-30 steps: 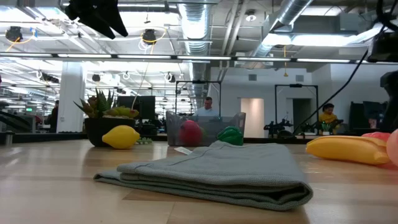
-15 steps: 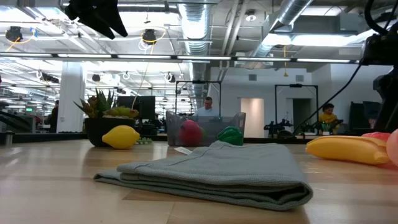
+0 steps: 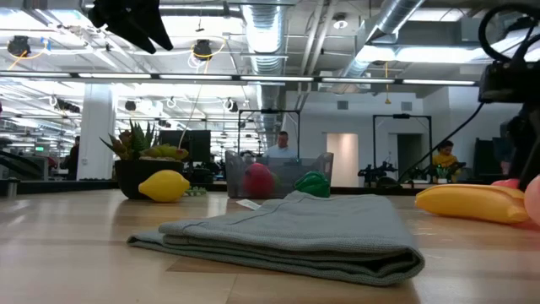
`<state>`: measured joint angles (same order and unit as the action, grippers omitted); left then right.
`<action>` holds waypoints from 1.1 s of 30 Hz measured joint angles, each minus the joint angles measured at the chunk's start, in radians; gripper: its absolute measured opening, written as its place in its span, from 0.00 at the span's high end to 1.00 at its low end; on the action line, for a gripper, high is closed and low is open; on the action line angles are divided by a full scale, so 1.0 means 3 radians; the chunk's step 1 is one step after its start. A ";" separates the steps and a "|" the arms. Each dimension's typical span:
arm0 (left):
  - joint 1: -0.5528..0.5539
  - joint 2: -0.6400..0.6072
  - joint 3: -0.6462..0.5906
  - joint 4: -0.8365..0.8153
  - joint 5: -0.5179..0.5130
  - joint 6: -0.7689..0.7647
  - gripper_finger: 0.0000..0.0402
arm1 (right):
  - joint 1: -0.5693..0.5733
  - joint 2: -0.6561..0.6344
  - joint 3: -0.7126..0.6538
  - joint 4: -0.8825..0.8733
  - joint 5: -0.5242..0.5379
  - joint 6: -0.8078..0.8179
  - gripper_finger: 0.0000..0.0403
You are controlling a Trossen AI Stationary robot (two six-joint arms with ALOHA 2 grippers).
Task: Pick and placing Produce into tupperware
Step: Put the pumpkin into the black bin
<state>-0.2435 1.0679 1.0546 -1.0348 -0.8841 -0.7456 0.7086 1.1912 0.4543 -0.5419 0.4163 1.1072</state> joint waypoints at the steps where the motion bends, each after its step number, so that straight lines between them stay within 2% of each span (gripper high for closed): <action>1: 0.0000 0.0000 0.0000 0.0000 0.0017 0.0000 0.28 | 0.0000 0.0000 -0.0004 0.0016 -0.0002 -0.0004 0.24; 11: 0.0000 0.0000 0.0000 -0.0008 0.0028 0.0000 0.28 | -0.0142 0.0000 -0.0004 -0.0009 -0.0011 -0.0233 0.24; 18: 0.0001 0.0000 0.0000 -0.0010 0.0028 0.0000 0.28 | -0.0288 0.0000 -0.0004 -0.0017 -0.0148 -0.0453 0.24; 33: 0.0000 0.0000 0.0000 -0.0010 0.0026 -0.0003 0.28 | -0.0346 0.0000 -0.0004 -0.0011 -0.0223 -0.0463 0.24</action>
<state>-0.2436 1.0679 1.0546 -1.0378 -0.8764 -0.7464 0.6048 1.1912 0.4530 -0.5452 0.3494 0.9682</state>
